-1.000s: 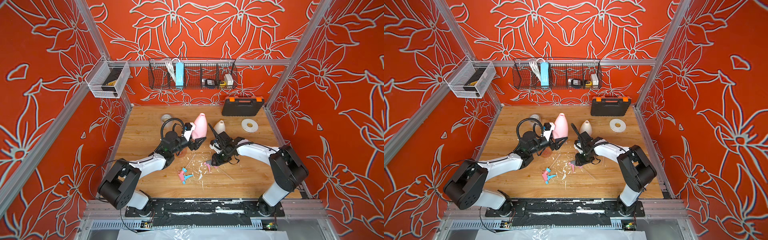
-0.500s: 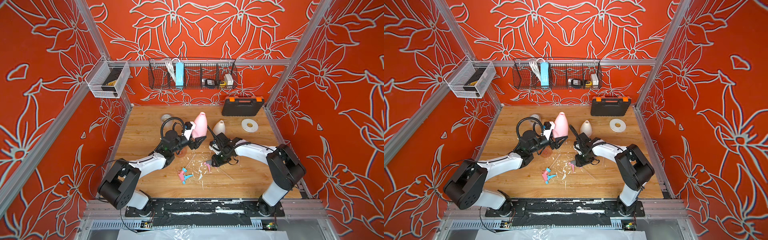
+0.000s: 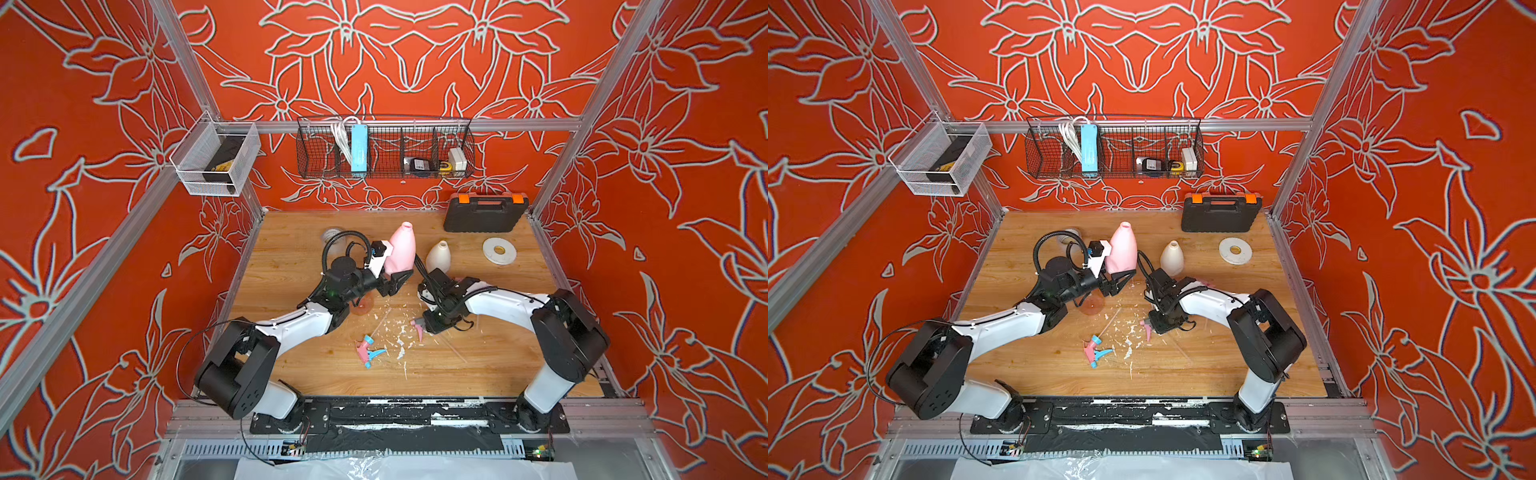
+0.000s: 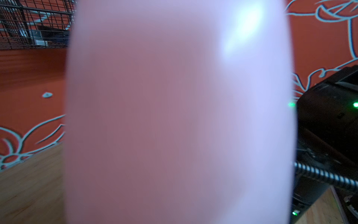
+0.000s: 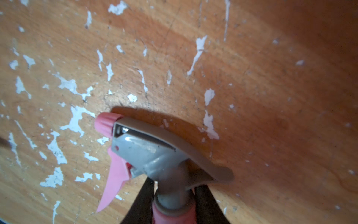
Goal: Attach spray nozzles to spray bottles
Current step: Pick up the spray nozzle from the center of the board, then insert the spray nozzle into the spray bottle.
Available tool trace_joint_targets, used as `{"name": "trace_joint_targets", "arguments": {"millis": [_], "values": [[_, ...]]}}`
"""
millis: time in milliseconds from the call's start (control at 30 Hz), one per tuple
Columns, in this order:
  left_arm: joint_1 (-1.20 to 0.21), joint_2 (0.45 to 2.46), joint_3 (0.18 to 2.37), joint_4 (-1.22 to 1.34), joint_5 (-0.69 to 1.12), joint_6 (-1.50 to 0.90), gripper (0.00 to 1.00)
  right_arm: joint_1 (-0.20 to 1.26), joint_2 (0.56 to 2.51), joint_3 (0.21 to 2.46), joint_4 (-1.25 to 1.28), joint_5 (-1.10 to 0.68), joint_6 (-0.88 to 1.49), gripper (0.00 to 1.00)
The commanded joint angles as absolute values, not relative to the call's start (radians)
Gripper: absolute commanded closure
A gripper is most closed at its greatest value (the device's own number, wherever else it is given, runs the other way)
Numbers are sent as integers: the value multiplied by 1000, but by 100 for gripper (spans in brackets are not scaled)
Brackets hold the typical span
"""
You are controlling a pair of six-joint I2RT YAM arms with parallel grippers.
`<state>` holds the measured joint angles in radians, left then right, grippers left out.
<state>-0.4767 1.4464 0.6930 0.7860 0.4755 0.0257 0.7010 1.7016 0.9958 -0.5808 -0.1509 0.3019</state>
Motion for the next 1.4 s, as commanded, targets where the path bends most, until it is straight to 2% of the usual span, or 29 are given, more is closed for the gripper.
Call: {"name": "trace_joint_targets", "arguments": {"millis": [0,333,533,700,833,967,1167,1367], "values": [[-471,1428,715,781,494,46,39,704,1725,983,-637,-21,349,73],[-471,1424,694,835,488,55,40,650,1545,986,-623,-37,420,82],[-471,1437,701,867,502,56,40,503,1342,1054,-646,-93,414,82],[-499,1490,731,893,581,57,42,368,1234,1227,-650,-87,371,82],[-571,1551,737,967,560,101,43,309,1261,1423,-557,-154,375,81],[-587,1643,783,1063,587,25,43,307,1310,1567,-394,-252,426,81],[-596,1738,846,1153,619,-25,43,321,1404,1660,-86,-461,578,81],[-601,1778,864,1184,637,-32,44,373,1482,1737,29,-551,597,80]]}}
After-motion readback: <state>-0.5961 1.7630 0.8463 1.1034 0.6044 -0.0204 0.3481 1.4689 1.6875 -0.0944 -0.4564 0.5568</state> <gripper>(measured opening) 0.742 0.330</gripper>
